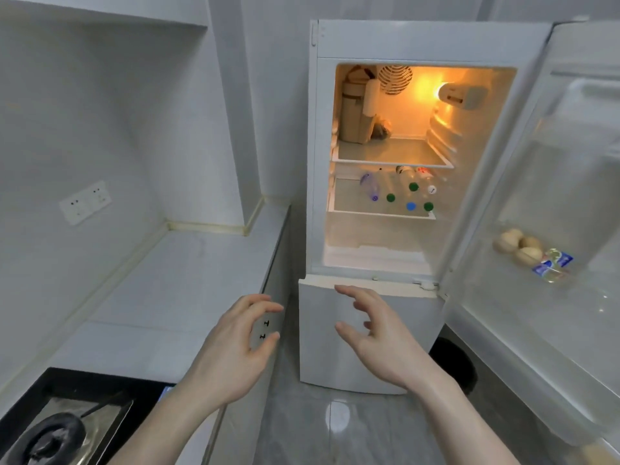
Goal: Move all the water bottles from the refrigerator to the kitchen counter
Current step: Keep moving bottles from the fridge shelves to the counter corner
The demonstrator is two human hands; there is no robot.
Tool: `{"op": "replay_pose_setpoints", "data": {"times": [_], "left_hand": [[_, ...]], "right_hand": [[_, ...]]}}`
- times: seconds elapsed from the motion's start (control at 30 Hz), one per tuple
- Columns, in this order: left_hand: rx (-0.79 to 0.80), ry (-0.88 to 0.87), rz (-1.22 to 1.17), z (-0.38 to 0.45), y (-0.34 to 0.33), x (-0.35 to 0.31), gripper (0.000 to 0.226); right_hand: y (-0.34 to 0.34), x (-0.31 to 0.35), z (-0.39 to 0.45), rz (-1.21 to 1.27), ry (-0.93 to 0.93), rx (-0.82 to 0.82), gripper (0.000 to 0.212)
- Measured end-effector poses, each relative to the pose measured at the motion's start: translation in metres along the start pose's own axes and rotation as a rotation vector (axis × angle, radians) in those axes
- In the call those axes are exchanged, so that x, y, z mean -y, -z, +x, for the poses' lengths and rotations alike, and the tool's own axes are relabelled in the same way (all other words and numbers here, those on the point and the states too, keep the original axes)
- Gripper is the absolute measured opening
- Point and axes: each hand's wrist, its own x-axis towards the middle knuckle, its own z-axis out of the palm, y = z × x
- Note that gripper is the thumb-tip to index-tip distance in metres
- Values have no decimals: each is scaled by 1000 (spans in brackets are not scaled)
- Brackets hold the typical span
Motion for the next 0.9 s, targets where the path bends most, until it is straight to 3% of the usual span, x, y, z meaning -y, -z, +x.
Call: {"op": "replay_pose_setpoints", "data": {"times": [0.47, 0.9], "left_hand": [[177, -183, -5, 178, -45, -12, 34], [134, -176, -12, 328, -118, -50, 34]], "right_hand": [[63, -49, 95, 17, -126, -215, 54], [151, -126, 224, -13, -72, -187, 54]]}}
